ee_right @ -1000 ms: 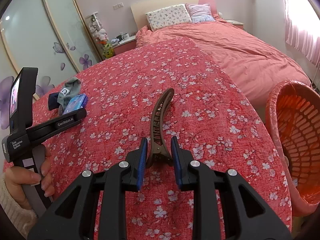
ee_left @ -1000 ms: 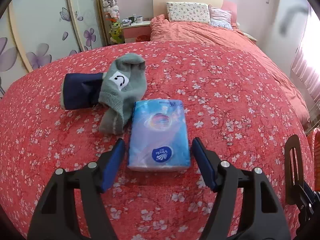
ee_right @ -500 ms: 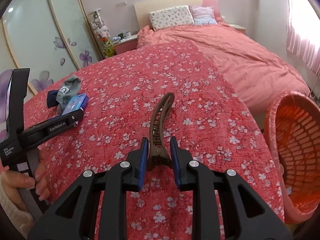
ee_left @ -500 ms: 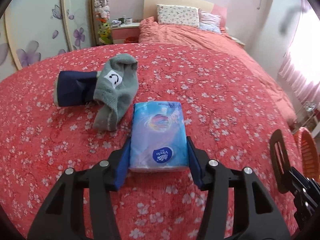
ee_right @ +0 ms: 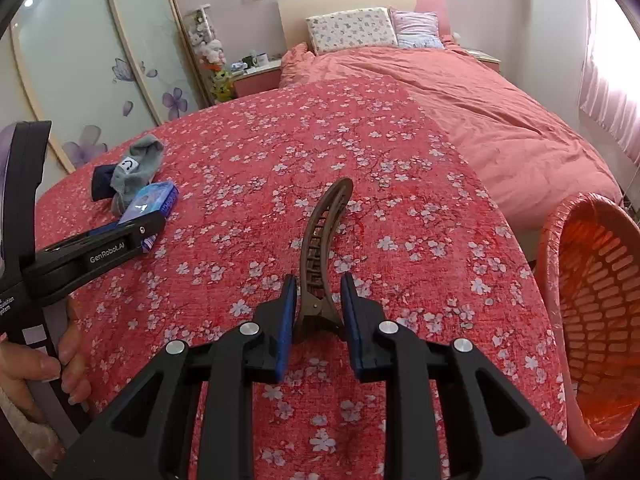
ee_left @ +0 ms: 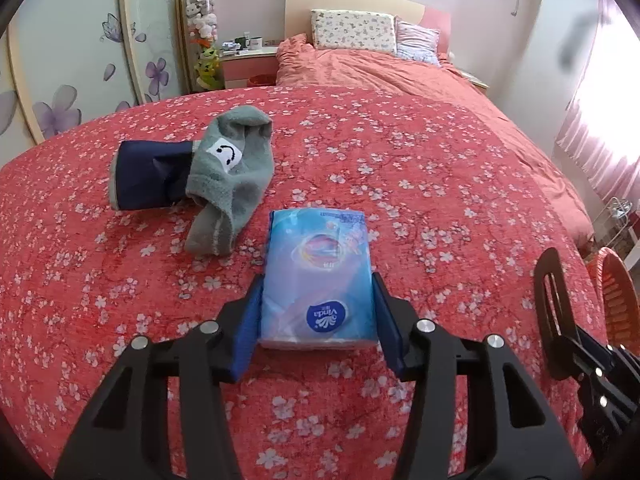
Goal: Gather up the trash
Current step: 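Grasp the blue tissue pack with the left tool while the right holds the clip, then carry the tissue pack and hair clip with both tools over the orange basket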
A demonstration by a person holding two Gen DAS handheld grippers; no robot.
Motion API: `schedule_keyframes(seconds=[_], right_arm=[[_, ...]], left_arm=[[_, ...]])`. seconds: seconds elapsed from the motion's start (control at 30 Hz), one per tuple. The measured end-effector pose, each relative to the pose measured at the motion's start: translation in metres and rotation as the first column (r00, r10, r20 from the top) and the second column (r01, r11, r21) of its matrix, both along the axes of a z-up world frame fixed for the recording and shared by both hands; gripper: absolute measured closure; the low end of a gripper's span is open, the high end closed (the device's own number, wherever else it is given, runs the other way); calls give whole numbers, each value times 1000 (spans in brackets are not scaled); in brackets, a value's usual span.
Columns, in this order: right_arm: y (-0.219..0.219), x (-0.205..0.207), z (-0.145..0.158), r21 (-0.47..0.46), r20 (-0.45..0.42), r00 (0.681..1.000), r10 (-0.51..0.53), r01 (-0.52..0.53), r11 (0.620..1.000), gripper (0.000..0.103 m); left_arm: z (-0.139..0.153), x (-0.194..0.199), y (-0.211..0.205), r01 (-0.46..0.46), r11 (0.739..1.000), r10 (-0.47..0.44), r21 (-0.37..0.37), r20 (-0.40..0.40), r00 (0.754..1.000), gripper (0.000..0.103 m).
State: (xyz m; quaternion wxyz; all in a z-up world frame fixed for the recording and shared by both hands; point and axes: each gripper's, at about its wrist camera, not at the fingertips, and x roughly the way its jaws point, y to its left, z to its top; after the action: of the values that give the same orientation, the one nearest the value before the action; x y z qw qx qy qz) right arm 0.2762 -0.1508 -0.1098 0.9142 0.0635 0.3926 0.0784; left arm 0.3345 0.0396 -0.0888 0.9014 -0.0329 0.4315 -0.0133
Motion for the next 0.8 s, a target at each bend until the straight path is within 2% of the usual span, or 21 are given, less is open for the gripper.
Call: schedule_keyframes(seconds=[0.17, 0.3, 0.4, 0.47, 0.63, 0.7, 0.73, 0.8], right_arm=[[-15, -14, 10, 65, 52, 999, -1, -2, 998, 80], [-18, -26, 20, 59, 86, 996, 5, -10, 998, 81], [-13, -23, 19, 16, 61, 998, 21, -22, 1000, 80], [-9, -19, 12, 0, 15, 999, 35, -35, 999, 80], [-6, -11, -1, 22, -55, 998, 31, -30, 999, 79], [-5, -10, -1, 30, -61, 998, 31, -29, 999, 74], [-5, -10, 0, 36, -59, 998, 32, -30, 999, 68], [-3, -10, 4, 39, -49, 998, 34, -32, 999, 67]], left_arm=[[3, -12, 5, 14, 1000, -14, -11, 14, 1000, 53], [7, -23, 4, 32, 999, -31, -19, 29, 999, 53], [7, -27, 2, 37, 999, -37, -20, 28, 999, 53], [6, -30, 2, 36, 999, -36, -26, 21, 999, 53], [1, -33, 3, 38, 999, -37, -31, 11, 999, 53], [0, -32, 1, 38, 999, -38, -33, 7, 999, 53], [0, -32, 1, 40, 999, -39, -34, 7, 999, 53], [0, -31, 1, 42, 999, -41, -35, 8, 999, 53]])
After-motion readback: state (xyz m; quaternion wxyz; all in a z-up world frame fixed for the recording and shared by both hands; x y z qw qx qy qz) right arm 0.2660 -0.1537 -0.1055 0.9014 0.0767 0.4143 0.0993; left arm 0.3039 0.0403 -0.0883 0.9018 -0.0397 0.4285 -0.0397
